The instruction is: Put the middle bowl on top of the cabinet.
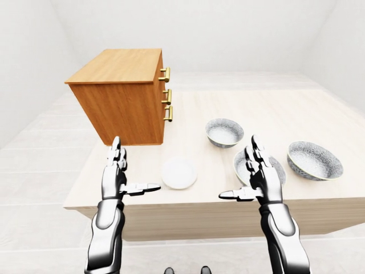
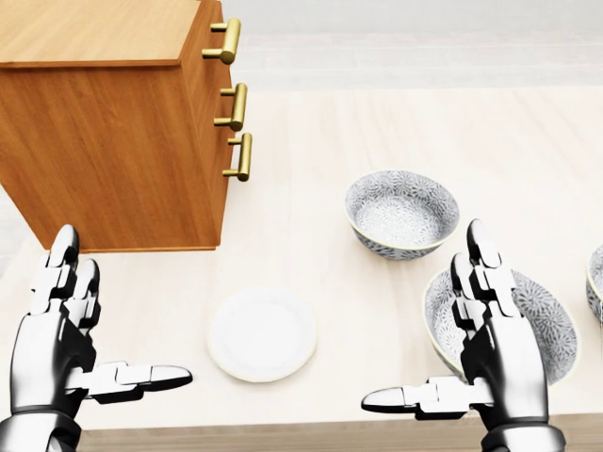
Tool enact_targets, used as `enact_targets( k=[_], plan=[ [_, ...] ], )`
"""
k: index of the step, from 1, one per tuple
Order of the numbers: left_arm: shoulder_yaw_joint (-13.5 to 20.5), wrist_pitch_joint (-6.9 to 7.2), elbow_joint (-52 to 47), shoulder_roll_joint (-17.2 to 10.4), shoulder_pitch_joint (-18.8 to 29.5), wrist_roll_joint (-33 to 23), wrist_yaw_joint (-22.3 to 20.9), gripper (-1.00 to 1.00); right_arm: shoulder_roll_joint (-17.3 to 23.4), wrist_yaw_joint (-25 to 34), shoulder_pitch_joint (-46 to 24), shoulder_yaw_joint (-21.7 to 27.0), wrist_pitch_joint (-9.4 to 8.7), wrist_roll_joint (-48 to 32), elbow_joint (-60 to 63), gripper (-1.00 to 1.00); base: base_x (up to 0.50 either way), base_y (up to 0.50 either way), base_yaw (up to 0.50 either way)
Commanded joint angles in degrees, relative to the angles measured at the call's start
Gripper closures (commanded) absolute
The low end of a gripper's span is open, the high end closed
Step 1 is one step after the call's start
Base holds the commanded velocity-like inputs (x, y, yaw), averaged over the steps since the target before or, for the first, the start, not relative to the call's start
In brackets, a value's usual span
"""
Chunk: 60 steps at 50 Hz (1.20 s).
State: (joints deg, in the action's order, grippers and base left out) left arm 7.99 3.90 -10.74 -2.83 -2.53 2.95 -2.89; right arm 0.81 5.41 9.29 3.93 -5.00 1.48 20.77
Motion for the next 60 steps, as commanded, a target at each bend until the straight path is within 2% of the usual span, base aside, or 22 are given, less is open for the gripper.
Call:
enact_targets(
  k=[1, 9, 20, 23, 31, 37, 39, 40, 42, 44, 48, 56, 60],
  plan=[
    [1.2, 1.10, -1.7, -0.4, 0.1, 0.4, -0.5, -1.00, -0.3, 0.3, 0.8, 0.6, 0.00, 0.0, 3.3, -1.00, 0.00, 0.50, 0.00],
    [1.4, 1.10, -1.2, -0.4, 0.3, 0.5, -0.9, -1.00, -0.3, 1.3, 1.7, 0.8, 0.00, 0.6, 5.1, -1.00, 0.02, 0.42, 0.00],
    [1.2, 1.10, -0.5, -0.3, 0.3, 0.1, -1.1, -1.00, -0.4, 2.4, 2.2, 1.3, 0.00, 1.3, 4.9, -1.00, 0.01, 0.00, 0.00],
    [0.9, 0.58, 0.5, -0.2, 0.6, -0.3, -1.0, -1.00, -0.4, 2.5, 2.2, 1.6, 0.00, 1.4, 4.8, -1.00, 0.06, 0.00, 0.00],
    [0.5, -0.01, 1.0, -0.1, 0.3, -0.7, -0.9, -1.00, -0.5, 2.8, 2.2, 1.7, 0.00, 1.2, 4.0, -1.00, 0.39, 0.00, 0.00],
    [0.9, 0.07, 0.0, -0.2, -0.4, -0.2, -1.4, -1.00, -0.8, 2.7, 2.2, 1.8, 0.00, 1.7, 4.0, -1.00, 0.47, 0.00, 0.00],
    [0.7, -1.90, 0.2, -0.2, -1.0, -0.4, -2.0, -1.00, -0.8, 2.5, 2.2, 1.8, 0.16, 1.6, 3.7, -1.00, -0.02, 0.00, 0.00],
    [0.6, -4.04, 2.4, 0.1, -1.0, -0.9, -1.9, -1.00, -0.8, 2.5, 2.2, 1.7, 0.40, 1.4, 3.5, -1.00, 0.00, 0.00, 0.00],
    [0.7, -4.53, 3.2, 0.1, -0.9, -0.7, -2.0, -1.00, -0.9, 2.5, 2.2, 1.6, 0.56, 1.5, 3.3, -1.00, 0.01, 0.00, 0.00],
    [0.8, -4.56, 3.0, 0.0, -1.2, -0.5, -2.1, -1.00, -0.8, 2.6, 2.4, 1.4, 1.26, 1.4, 3.2, -1.00, 0.00, 0.00, 0.00],
    [1.0, -4.31, 2.4, 0.0, -1.5, -0.1, -2.4, -1.00, -0.9, 2.9, 2.9, 1.7, 1.43, 2.5, 4.1, -1.00, 0.00, 0.00, 0.00],
    [1.1, -4.41, 2.3, 0.1, -1.8, 0.0, -2.5, -1.00, -0.8, 2.8, 2.9, 1.9, 1.09, 2.5, 4.1, -1.00, 0.00, 0.00, 0.00],
    [1.1, -4.30, 2.2, 0.1, -1.8, 0.0, -2.4, -1.00, -0.9, 2.8, 2.8, 1.9, 0.24, 2.9, 4.6, -1.00, 0.00, 0.00, 0.00]
  ],
)
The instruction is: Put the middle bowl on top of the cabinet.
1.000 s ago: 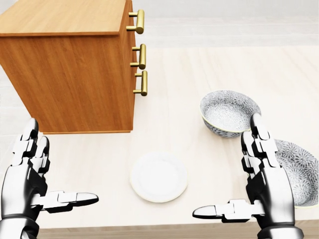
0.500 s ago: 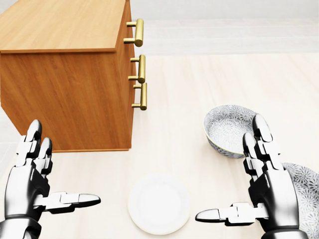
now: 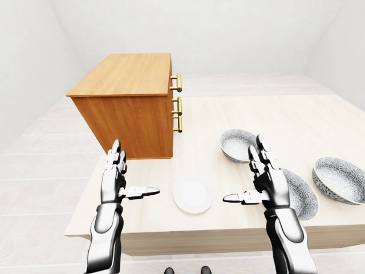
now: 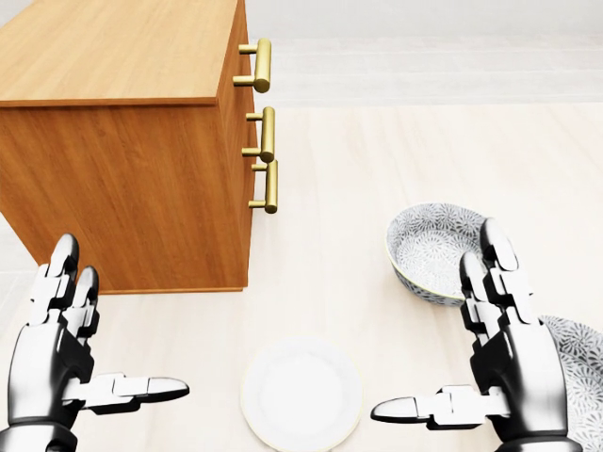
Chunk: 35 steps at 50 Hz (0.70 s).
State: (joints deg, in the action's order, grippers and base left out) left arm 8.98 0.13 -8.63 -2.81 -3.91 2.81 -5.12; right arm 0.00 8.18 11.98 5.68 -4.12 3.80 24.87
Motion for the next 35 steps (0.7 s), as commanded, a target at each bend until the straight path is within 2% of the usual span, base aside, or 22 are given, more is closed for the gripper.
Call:
enact_targets(
  k=[1, 7, 10, 14, 17, 28, 35],
  plan=[
    [0.1, -0.53, 0.2, 0.1, -0.4, 0.1, -0.2, -1.00, 0.0, 0.0, 0.0, 0.1, -0.82, 0.6, 0.4, -1.00, 0.00, 0.00, 0.00],
    [-0.2, 1.29, -1.5, 0.0, -0.8, 0.3, -1.0, -1.00, 0.1, 0.2, -0.1, 0.1, -0.81, 0.5, 0.1, -1.00, 0.37, 0.00, 0.00],
    [0.0, 1.17, -1.1, 0.0, -0.7, 0.4, -1.1, -1.00, 0.0, 0.3, 0.3, 0.0, -0.12, 0.5, 0.1, -1.00, 0.50, 0.00, 0.00],
    [0.1, 0.86, -0.5, 0.0, -0.5, 0.4, -1.3, -1.00, 0.1, 0.4, 0.3, 0.2, -0.10, 0.6, 0.2, -1.00, 0.34, 0.00, 0.00],
    [0.2, 1.39, -1.1, 0.0, -0.5, 0.7, -1.4, -1.00, 0.1, 0.5, 0.4, 0.2, 0.09, 0.6, 0.3, -1.00, 0.04, 0.00, 0.00],
    [0.4, 1.56, -1.9, 0.1, -0.9, 0.5, -1.3, -1.00, 0.1, 0.5, 0.7, -0.2, -0.48, -0.1, 1.1, -1.00, 0.00, 0.00, 0.00],
    [0.4, 1.87, -2.5, 0.2, -1.1, 0.5, -1.3, -1.00, 0.0, 0.7, 1.5, -0.7, 0.81, -1.3, 1.5, -1.00, 0.38, 0.00, 0.00]
  ],
)
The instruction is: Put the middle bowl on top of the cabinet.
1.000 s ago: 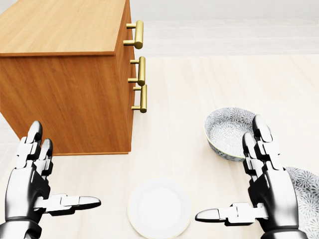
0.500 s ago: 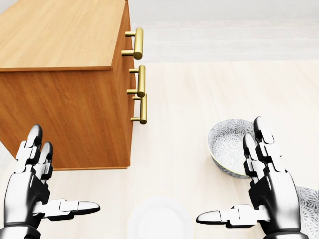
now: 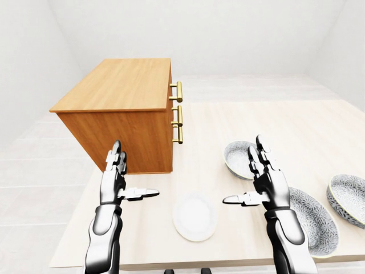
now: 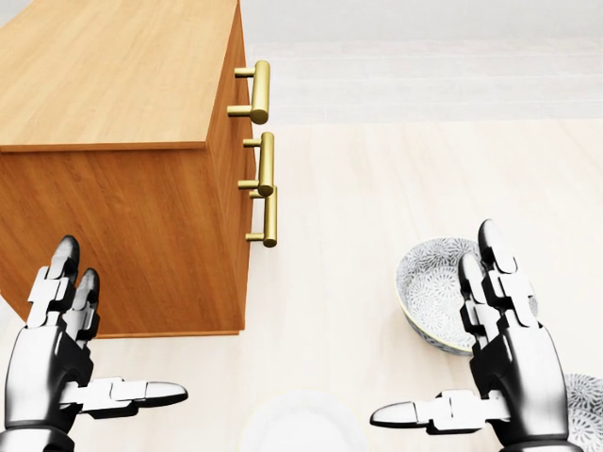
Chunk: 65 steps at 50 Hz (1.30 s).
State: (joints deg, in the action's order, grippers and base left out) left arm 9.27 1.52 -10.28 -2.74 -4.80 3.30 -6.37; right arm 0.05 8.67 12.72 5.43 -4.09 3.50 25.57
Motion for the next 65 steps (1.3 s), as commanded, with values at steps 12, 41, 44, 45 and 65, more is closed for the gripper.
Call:
enact_targets(
  k=[12, 41, 44, 45, 65],
  plan=[
    [0.5, 0.12, -1.4, 0.2, -0.9, 0.5, -0.6, -1.00, -0.2, -0.5, 0.6, 0.8, 1.90, -1.1, 0.0, -1.00, 0.04, 0.00, 0.00],
    [1.1, -2.59, 6.1, -0.8, 3.3, -0.5, 0.6, -1.00, 0.9, -0.6, 4.9, 8.8, 4.07, -21.2, 3.9, -1.00, 0.00, 0.00, 0.00],
    [1.0, -2.16, 6.3, -1.1, 3.7, -0.2, 0.9, -1.00, 0.2, 0.9, 5.3, 10.4, 4.31, -20.7, 4.4, -1.00, 0.00, 0.00, 0.00],
    [0.9, -2.08, 6.1, -1.1, 3.5, -0.2, 0.9, -1.00, -0.1, 1.2, 5.4, 10.9, 4.56, -20.7, 4.3, -1.00, 0.00, 0.00, 0.00],
    [2.1, -0.58, 1.8, -1.3, 2.1, 0.6, 1.2, -1.00, -1.0, 7.6, 7.7, 19.8, 4.65, -31.5, 8.0, -1.00, 0.00, 0.00, 0.00]
  ],
)
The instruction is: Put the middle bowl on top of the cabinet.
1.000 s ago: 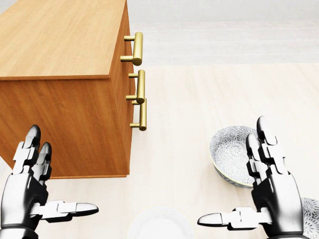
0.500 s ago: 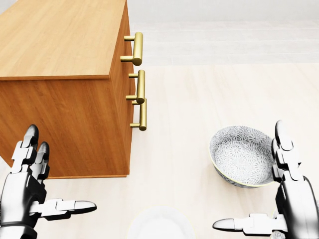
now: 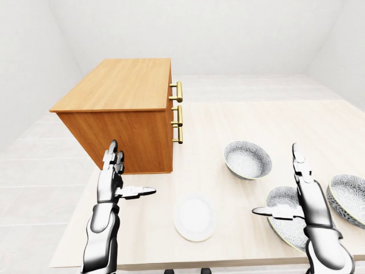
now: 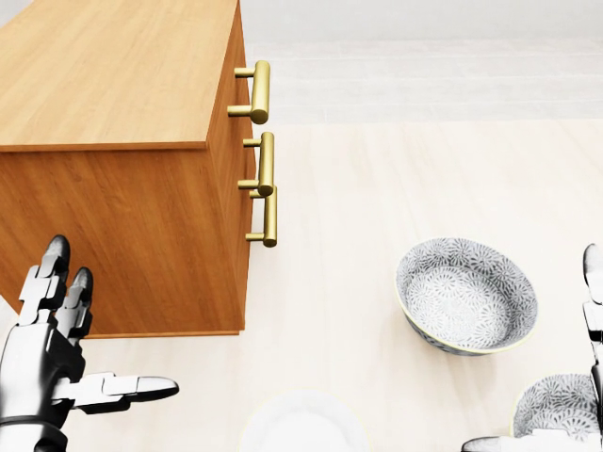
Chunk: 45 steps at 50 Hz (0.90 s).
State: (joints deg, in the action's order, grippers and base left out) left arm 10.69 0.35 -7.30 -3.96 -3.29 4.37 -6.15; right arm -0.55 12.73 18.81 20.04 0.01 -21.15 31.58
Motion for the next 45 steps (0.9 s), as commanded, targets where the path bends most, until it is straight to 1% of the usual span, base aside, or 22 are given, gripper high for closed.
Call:
enact_targets(
  k=[1, 2, 4, 5, 6, 7, 8, 9, 10, 11, 12, 16, 22, 23, 25, 26, 27, 32, 35, 38, 42, 45],
  plan=[
    [0.7, 0.43, -1.0, -0.1, 0.7, -0.4, 0.9, -1.00, -0.4, 4.3, 1.2, 6.6, -0.44, -6.7, 2.5, -1.00, 0.00, 0.00, 0.00],
    [0.7, 0.46, -0.7, -0.1, 0.9, -0.4, 0.9, -1.00, -0.4, 4.9, 0.7, 7.7, -1.25, -6.6, 2.9, -1.00, 0.00, 0.00, 0.00],
    [0.8, 0.42, 0.2, -0.2, 1.5, -0.4, 0.9, -1.00, 0.1, 6.2, 0.2, 9.7, -2.24, -7.8, 3.3, -1.00, 0.00, 0.00, 0.00],
    [0.7, 0.37, 0.4, -0.2, 1.6, -0.4, 1.0, -1.00, 0.0, 6.5, 0.0, 10.3, -2.14, -8.4, 3.3, -1.00, 0.00, 0.00, 0.00],
    [0.5, 0.21, 0.7, -0.1, 1.7, -0.6, 1.1, -1.00, 0.8, 7.9, 0.2, 11.3, -3.25, -9.9, 3.4, -1.00, 0.00, 0.00, 0.00],
    [0.4, 0.27, 0.5, -0.1, 1.6, -0.8, 1.2, -1.00, 0.9, 8.4, 0.0, 12.2, -2.81, -10.4, 3.5, -1.00, 0.00, 0.00, 0.00],
    [0.3, 0.34, 0.2, -0.1, 1.4, -0.9, 1.2, -1.00, 0.9, 8.9, -0.3, 13.0, -3.07, -10.9, 3.7, -1.00, 0.00, 0.00, 0.00],
    [0.0, 0.28, -0.3, 0.0, 1.0, -0.9, 1.0, -1.00, 1.2, 9.9, -0.7, 13.8, -4.34, -12.0, 3.9, -1.00, 0.00, 0.00, 0.00],
    [-0.1, 0.07, -0.3, 0.1, 0.9, -1.1, 1.1, -1.00, 1.3, 9.9, -1.0, 14.4, -3.81, -12.7, 3.9, -1.00, 0.00, 0.00, 0.00],
    [-0.2, -0.03, -0.3, 0.2, 0.8, -1.3, 1.2, -1.00, 1.3, 10.5, -1.2, 15.1, -4.07, -12.9, 4.1, -1.00, 0.01, 0.00, 0.00],
    [-0.3, -0.27, -0.2, 0.3, 0.8, -1.4, 1.3, -1.00, 1.6, 11.7, -1.5, 15.8, -5.01, -13.4, 4.3, -1.00, 0.00, 0.00, 0.00],
    [-0.4, -0.06, 0.6, 0.2, 1.5, -1.6, 1.5, -1.00, 2.4, 14.6, -2.4, 18.8, -5.01, -14.7, 5.5, -1.00, 0.00, 0.00, 0.00],
    [-0.9, -0.61, 0.9, 0.4, 1.3, -2.1, 1.8, -1.00, 4.7, 20.1, -3.4, 23.6, -5.01, -17.1, 8.1, -1.00, 0.00, 0.00, 0.00],
    [-0.9, -0.42, 0.7, 0.4, 1.3, -2.1, 1.8, -1.00, 5.1, 20.2, -3.5, 24.3, -5.01, -17.5, 7.9, -1.00, 0.00, 0.00, 0.00],
    [-0.9, -0.03, 0.5, 0.3, 1.5, -2.0, 1.8, -1.00, 6.3, 22.5, -4.7, 26.0, -5.01, -18.3, 8.3, -1.00, 0.00, 0.00, 0.00],
    [-1.0, -0.30, 0.9, 0.3, 1.7, -2.0, 1.9, -1.00, 7.5, 23.6, -4.6, 26.9, -5.01, -19.9, 7.9, -1.00, 0.01, 0.00, 0.00],
    [-1.0, -0.33, 1.0, 0.3, 1.7, -2.0, 1.9, -1.00, 7.3, 23.8, -4.8, 27.1, -5.01, -20.1, 7.9, -1.00, 0.00, 0.00, 0.00],
    [-1.2, -0.83, 2.0, 0.3, 2.0, -2.3, 2.1, -1.00, 9.9, 27.2, -4.3, 30.6, -5.01, -23.8, 6.3, -1.00, 0.00, 0.00, 0.00],
    [-1.4, -0.86, 1.4, 0.5, 1.5, -2.4, 2.1, -1.00, 10.4, 27.3, -4.7, 32.0, -5.01, -25.9, 5.8, -1.00, 0.00, 0.00, 0.00],
    [-2.2, -1.45, -0.9, 0.9, -0.7, -3.0, 1.8, -1.00, 12.1, 27.3, -6.6, 32.9, -5.01, -28.2, 5.3, -1.00, 0.00, 0.00, 0.00],
    [-1.9, -0.83, -2.1, 1.0, -1.0, -2.8, 1.6, -1.00, 13.5, 27.3, -7.2, 33.1, -5.01, -30.9, 4.3, -1.00, 0.00, 0.00, 0.00],
    [-1.8, -1.41, -1.6, 1.1, -1.1, -3.0, 1.6, -1.00, 14.4, 27.3, -7.8, 32.9, -5.01, -32.6, 3.0, -1.00, 0.00, 0.00, 0.00]
  ],
)
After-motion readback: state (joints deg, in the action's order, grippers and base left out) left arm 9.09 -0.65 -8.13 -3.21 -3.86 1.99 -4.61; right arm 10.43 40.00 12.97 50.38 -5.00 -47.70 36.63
